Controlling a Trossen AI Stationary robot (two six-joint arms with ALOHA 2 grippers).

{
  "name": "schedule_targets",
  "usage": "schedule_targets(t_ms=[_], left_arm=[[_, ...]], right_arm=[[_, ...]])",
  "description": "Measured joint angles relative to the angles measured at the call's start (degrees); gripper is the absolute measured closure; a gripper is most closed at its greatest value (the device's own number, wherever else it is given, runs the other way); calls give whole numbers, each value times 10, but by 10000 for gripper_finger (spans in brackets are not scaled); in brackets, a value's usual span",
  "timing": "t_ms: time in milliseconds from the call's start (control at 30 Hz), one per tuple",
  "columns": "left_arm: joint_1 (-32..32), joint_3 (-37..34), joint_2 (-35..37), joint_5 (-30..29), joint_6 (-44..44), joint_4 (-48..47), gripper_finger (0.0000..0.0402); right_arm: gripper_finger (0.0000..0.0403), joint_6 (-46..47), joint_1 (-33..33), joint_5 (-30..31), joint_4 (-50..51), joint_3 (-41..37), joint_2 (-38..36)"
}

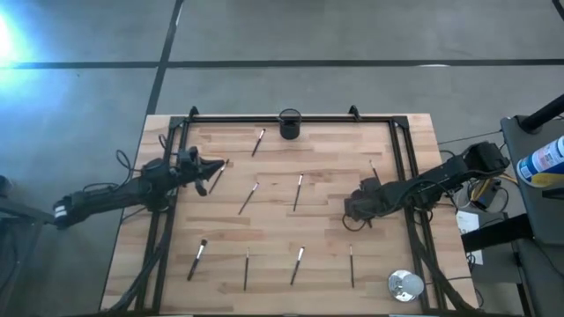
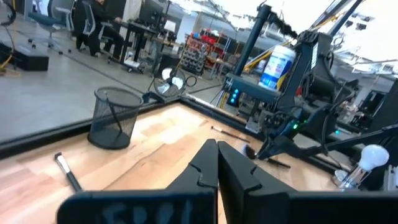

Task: Put items in baskets/containers
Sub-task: Put the black highlighter brush into the black pen holder

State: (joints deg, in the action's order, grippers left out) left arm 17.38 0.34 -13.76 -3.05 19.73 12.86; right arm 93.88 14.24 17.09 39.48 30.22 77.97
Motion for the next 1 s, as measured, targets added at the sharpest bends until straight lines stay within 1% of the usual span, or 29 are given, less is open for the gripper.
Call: schedule_targets(t_ms=[167,267,367,500,667,800,900,1000], left_arm=[[0,0,-42,0,18,43,353],[0,0,-70,0,30,85,325],[0,0,-99,2,34,131,307],[-1,0,-138,10,44,185,302],[-18,0,-193,25,45,263,301],[-47,1,-254,51,39,359,301],[-77,11,-308,45,34,399,301],[-106,38,-366,13,34,421,301]], right_arm=[[348,-48,0,28,-20,3,-6],[348,-98,0,67,-74,9,-22],[348,-175,1,97,-132,6,-36],[349,-272,-1,138,-212,6,-49],[349,-388,-8,163,-307,5,-46],[349,-509,-17,166,-438,-4,-35],[349,-588,-26,169,-538,-7,-16],[349,-649,-36,172,-612,-5,6]])
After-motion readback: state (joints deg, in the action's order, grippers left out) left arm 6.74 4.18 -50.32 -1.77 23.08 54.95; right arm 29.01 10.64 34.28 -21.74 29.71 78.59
